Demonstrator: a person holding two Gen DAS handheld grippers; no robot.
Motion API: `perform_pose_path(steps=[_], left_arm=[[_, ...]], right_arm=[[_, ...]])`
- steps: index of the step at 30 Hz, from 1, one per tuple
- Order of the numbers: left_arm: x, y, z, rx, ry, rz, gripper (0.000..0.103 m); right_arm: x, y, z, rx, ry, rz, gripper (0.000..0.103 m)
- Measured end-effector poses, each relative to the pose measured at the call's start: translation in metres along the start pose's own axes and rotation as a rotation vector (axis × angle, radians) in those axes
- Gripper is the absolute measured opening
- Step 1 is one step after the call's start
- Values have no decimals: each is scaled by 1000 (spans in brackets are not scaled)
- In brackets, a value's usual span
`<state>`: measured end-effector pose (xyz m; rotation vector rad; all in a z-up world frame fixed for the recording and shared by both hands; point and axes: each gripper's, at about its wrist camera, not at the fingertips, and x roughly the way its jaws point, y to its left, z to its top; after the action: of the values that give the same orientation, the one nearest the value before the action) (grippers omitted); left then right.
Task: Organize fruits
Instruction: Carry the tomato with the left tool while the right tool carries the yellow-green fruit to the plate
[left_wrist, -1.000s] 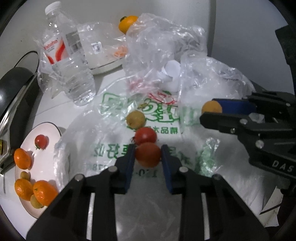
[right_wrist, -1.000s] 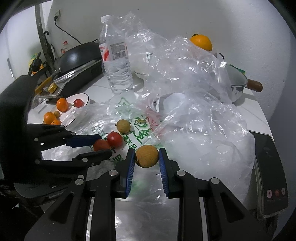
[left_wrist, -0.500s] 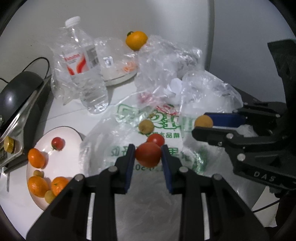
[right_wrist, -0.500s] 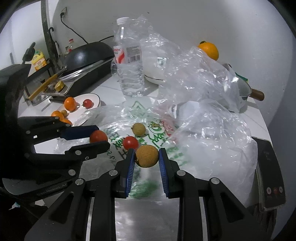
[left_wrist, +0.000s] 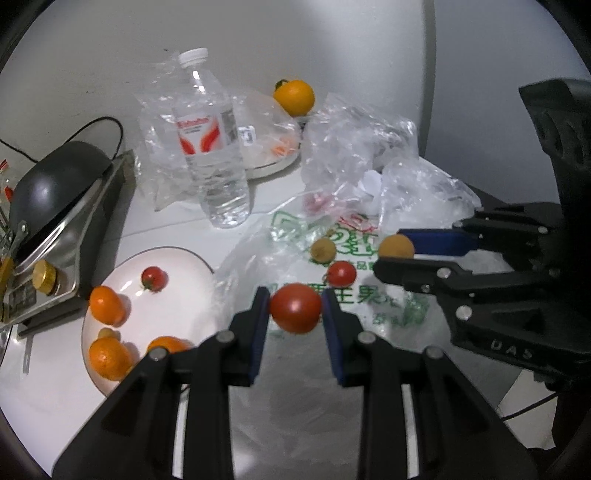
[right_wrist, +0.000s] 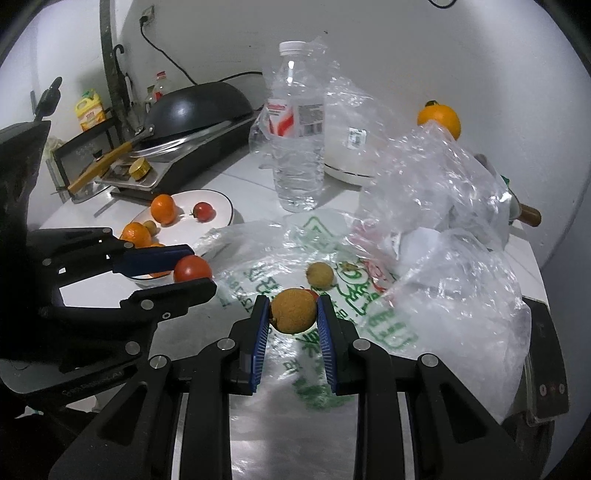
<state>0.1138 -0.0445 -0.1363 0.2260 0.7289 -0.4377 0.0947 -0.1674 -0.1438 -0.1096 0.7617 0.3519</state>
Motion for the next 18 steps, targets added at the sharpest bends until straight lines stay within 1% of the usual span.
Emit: perform_pose_path(steps=[6,18], left_arm=[[-11,11,-4,-11,-16,5,29],[-26,49,-14,-66,-34,44,29]], right_arm=[[5,16,7,-23,2,9,28],[13,44,19,-71,8,25,28]])
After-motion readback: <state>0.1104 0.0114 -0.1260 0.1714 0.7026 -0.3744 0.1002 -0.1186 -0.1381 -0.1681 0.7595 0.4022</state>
